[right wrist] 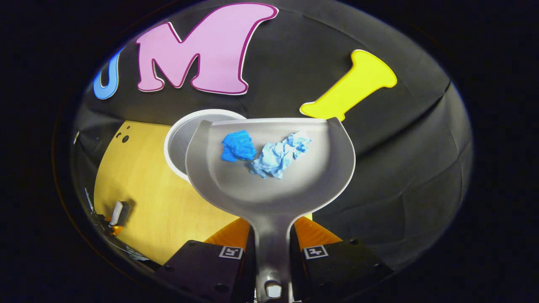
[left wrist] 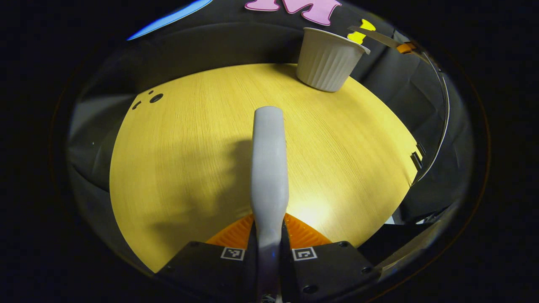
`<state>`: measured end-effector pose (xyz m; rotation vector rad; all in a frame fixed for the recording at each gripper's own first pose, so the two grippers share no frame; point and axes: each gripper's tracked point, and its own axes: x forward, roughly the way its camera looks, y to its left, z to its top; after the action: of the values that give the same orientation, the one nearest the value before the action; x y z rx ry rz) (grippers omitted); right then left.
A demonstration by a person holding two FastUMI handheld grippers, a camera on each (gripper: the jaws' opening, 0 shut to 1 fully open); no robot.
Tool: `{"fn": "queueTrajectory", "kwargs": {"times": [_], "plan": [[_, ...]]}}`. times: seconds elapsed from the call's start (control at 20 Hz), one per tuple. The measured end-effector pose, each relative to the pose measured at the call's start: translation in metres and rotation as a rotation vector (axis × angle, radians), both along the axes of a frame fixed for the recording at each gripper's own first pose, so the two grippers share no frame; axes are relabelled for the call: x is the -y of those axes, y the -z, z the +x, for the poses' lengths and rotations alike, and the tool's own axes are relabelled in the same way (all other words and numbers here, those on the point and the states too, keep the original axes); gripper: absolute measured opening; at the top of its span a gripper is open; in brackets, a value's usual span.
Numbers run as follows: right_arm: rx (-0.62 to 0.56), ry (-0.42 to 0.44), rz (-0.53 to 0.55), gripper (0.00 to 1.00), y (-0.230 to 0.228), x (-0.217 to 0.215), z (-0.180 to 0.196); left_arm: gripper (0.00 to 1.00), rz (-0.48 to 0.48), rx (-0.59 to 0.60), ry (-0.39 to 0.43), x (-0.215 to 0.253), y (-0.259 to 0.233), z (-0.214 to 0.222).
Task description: Pick up the small broom and dustpan from the desktop, sweep the trash into the dustpan with the broom, and then empty the trash into the garbage bin.
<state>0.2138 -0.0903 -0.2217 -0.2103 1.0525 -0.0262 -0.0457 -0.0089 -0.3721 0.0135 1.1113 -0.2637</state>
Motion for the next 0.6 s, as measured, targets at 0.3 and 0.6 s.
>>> {"fn": "queueTrajectory", "kwargs": {"times": [0.3, 0.6], "plan": [[-0.153, -0.119, -0.119, 0.37, 0.022, -0.002, 0.018, 0.27, -0.024, -0.010, -0.025, 0.004, 0.002, -0.003], [-0.296, -0.268, -0.238, 0.37, 0.032, -0.011, 0.031, 0.27, -0.041, -0.021, -0.063, 0.003, 0.006, -0.006]]}}
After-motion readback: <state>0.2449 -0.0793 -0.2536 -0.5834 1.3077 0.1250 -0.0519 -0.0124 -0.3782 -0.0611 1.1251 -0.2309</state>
